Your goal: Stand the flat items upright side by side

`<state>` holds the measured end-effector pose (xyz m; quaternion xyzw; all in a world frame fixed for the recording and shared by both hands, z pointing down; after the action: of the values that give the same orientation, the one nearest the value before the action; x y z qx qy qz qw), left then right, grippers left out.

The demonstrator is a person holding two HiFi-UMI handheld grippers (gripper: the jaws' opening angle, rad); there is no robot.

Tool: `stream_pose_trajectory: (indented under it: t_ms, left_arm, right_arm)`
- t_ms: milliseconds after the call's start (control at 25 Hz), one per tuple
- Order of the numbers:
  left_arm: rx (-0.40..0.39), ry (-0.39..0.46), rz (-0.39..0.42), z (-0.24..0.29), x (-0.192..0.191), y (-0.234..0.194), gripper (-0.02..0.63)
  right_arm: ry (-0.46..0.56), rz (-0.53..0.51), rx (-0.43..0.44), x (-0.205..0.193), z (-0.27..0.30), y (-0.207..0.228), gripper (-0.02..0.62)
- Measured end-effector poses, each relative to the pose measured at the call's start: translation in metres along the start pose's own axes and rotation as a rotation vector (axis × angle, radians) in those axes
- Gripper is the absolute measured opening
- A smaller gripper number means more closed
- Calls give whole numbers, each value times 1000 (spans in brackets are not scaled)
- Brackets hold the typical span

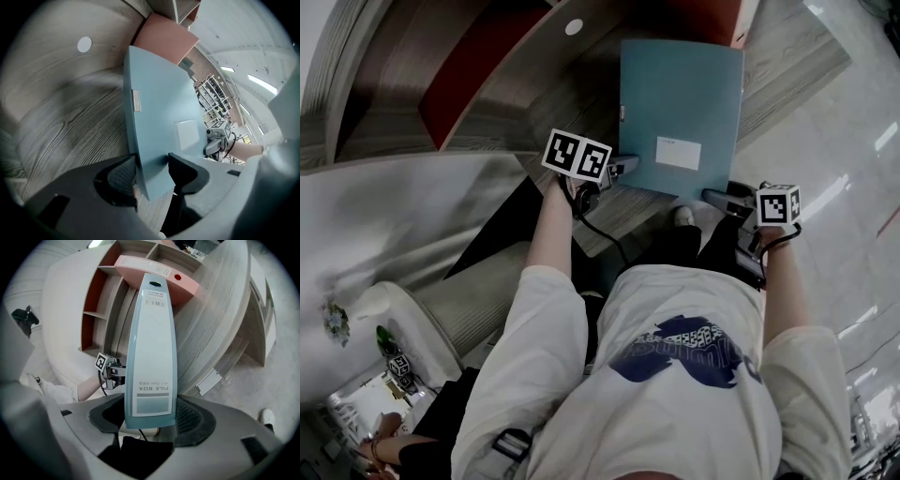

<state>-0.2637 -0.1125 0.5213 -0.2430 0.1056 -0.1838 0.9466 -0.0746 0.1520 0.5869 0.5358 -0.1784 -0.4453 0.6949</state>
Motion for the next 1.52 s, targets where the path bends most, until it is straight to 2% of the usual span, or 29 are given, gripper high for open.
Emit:
stream_pose_trajectory:
  t_ms: [320, 720, 1120, 1520]
  left_arm:
    - [10, 82, 33, 0, 7, 19, 225]
    - [53, 131, 94, -1, 24, 30, 225]
    - [86, 134, 165, 4, 45, 39, 225]
    - [119, 134, 207, 13, 68, 56, 225]
  right_arm:
    - [28, -170, -93, 3, -24, -9, 299]
    - [70, -329, -222, 11, -36, -19, 299]
    - [131, -453, -348, 11, -47, -21, 299]
    - [179, -532, -458, 8, -65, -20, 299]
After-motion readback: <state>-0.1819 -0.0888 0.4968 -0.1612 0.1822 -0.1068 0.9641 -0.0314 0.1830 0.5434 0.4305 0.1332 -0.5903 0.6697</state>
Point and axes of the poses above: the fingertips, and each gripper's own axes: z forward along the fingers, y to its right, x out of its top, the point moved 10 cm from there along -z, backward along the fingers, and after that the axes turned 12 degrees about -y, right-handed, at the moved point
